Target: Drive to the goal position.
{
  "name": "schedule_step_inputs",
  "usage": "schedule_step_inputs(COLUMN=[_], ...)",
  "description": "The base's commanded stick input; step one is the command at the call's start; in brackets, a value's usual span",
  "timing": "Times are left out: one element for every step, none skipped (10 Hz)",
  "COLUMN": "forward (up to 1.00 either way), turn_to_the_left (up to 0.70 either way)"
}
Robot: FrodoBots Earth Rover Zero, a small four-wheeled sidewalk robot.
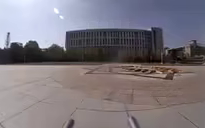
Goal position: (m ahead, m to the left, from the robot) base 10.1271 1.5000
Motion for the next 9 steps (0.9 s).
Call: schedule_step_inputs(forward=[0.7,0.7,0.7,0.7,0.7,0.7,0.7,0.7,0.7], turn_to_the_left=[0.03,0.02,0.02,0.03,0.02,0.02,0.03,0.02,0.03])
